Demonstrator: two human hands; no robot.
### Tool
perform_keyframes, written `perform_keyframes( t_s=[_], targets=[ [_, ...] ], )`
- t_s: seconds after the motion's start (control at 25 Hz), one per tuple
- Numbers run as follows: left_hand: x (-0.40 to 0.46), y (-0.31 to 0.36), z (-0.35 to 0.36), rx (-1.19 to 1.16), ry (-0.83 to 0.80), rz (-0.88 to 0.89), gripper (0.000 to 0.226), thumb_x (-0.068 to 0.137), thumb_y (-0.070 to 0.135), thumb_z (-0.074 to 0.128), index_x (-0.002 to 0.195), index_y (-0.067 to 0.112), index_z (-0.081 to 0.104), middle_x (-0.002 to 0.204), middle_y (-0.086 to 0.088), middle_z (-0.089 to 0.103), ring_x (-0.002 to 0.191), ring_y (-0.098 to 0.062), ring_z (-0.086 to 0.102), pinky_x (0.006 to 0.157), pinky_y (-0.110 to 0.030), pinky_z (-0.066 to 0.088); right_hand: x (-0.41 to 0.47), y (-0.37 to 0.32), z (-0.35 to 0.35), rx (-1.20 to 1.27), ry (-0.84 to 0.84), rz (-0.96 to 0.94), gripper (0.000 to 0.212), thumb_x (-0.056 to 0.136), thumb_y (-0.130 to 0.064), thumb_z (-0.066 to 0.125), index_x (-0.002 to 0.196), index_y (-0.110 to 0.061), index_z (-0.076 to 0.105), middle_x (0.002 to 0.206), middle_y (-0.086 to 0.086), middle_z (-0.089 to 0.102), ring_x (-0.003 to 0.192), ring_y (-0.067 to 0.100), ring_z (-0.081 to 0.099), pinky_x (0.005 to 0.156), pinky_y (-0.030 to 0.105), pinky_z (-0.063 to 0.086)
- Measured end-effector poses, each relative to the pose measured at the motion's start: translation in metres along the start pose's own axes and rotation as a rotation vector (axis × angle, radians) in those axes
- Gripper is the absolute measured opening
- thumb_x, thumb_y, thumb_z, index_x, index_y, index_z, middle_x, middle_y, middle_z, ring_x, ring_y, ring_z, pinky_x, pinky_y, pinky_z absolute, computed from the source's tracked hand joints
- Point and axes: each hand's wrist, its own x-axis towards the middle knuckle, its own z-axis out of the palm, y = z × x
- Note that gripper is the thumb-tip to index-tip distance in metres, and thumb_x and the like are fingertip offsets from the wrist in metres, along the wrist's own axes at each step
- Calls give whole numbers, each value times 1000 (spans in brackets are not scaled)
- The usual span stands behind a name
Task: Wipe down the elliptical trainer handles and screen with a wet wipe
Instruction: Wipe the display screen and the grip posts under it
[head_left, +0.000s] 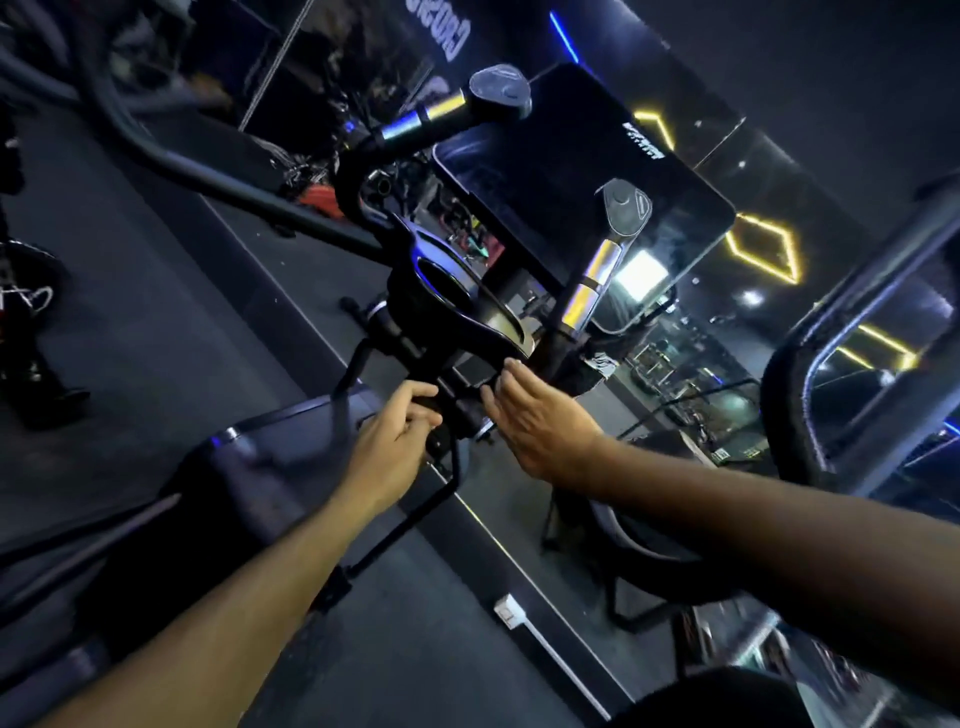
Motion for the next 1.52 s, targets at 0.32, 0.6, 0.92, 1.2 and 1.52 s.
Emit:
perform_keyframes(
  t_s=[0.32, 0.6, 0.92, 1.2, 1.52],
  targets=[
    [13, 24, 5, 170, -80, 62, 40, 96, 7, 47, 122, 34, 61, 101, 12, 72, 89, -12, 67, 76, -32, 51, 7, 53, -32, 121, 87, -132, 35, 97, -27, 43, 108, -22, 76, 105, -1, 74, 110, 23, 64, 122, 49, 28],
    [30, 34, 41, 145, -307, 135, 60, 98, -3, 49, 153, 21, 47, 147, 2, 56, 136, -11, 56, 107, -21, 42, -4, 116, -36, 281, 290, -265, 38, 89, -2, 52, 126, -11, 54, 116, 12, 61, 106, 30, 63, 118, 48, 34],
    [29, 21, 56, 124, -241, 171, 66, 100, 6, 61, 160, 19, 38, 158, 5, 46, 137, -11, 57, 98, -7, 41, -12, 141, -33, 461, 171, -328, 24, 88, -10, 56, 110, -13, 65, 114, 2, 55, 98, 22, 58, 103, 36, 47],
    [20, 26, 53, 94, -252, 113, 60, 101, 2, 54, 157, 18, 43, 152, 8, 54, 135, -7, 56, 107, -16, 41, -6, 124, -15, 324, 217, -344, 22, 96, -9, 49, 103, -14, 69, 109, 1, 64, 100, 22, 60, 89, 35, 55],
    [16, 22, 28, 265, -102, 20, 36, 96, 12, 51, 120, 28, 72, 106, 12, 74, 102, -13, 68, 92, -34, 55, 37, 34, -51, 278, -161, -132, 25, 108, -19, 43, 127, -21, 59, 118, 5, 68, 105, 29, 68, 79, 39, 56]
  ],
)
